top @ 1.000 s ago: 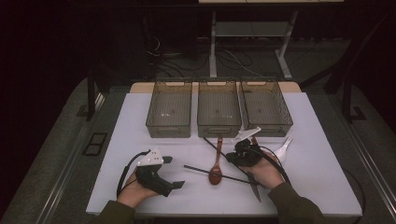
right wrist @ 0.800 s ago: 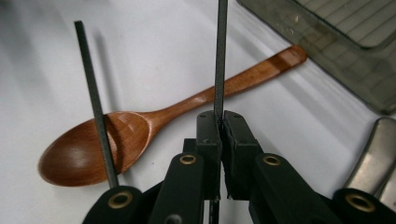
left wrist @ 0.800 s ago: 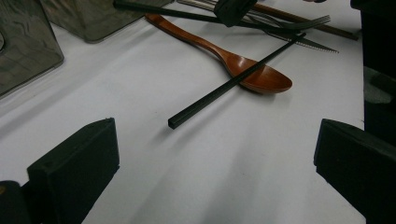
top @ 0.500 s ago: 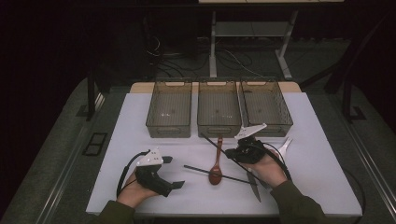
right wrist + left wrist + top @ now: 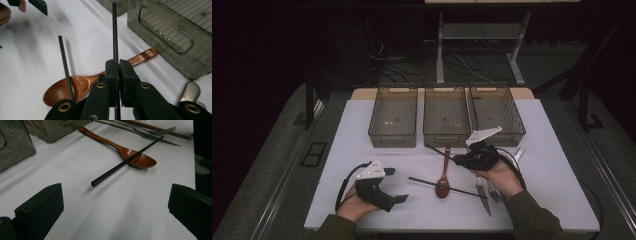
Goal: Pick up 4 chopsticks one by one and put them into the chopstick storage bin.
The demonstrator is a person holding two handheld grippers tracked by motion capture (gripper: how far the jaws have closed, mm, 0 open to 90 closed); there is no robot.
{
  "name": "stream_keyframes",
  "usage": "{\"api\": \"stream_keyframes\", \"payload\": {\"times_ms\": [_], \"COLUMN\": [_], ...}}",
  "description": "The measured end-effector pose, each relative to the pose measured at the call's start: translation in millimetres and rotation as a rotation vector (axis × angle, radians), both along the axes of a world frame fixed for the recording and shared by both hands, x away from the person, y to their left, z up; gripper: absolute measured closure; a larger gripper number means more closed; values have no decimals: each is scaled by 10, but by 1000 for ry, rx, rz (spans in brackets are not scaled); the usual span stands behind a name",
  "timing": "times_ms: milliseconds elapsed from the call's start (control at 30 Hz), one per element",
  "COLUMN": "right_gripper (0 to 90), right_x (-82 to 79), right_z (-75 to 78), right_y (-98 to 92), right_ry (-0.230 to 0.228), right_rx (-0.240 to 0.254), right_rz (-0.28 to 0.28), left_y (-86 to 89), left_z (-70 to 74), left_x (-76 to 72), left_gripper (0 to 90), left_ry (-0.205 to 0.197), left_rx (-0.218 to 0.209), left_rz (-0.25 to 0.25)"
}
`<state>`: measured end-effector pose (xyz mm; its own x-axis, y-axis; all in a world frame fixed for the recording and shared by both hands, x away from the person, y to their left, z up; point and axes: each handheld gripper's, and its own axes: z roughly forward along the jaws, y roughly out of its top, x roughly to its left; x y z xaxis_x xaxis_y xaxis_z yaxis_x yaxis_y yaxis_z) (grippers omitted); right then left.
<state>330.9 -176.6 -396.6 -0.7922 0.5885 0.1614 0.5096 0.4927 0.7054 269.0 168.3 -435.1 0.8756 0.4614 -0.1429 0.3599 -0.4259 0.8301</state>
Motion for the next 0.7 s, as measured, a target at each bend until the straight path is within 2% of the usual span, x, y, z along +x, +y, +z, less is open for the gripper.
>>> {"api": "stream_keyframes", "payload": {"times_ms": [400,700], "right_gripper": [861,862], "right_x": [61,196], "right_z": [213,458], "right_y": [-4,124], "right_ry": [-35,-58], "right_rx": [41,27], "right_rz": [1,-7], "left_y": [28,12], "left_z": [-12,-10], "left_x": [8,1], "left_gripper": [0,0], "left_ry": [-12,-9], "left_rx": [-13,-11], "left_rz": [0,-3]}}
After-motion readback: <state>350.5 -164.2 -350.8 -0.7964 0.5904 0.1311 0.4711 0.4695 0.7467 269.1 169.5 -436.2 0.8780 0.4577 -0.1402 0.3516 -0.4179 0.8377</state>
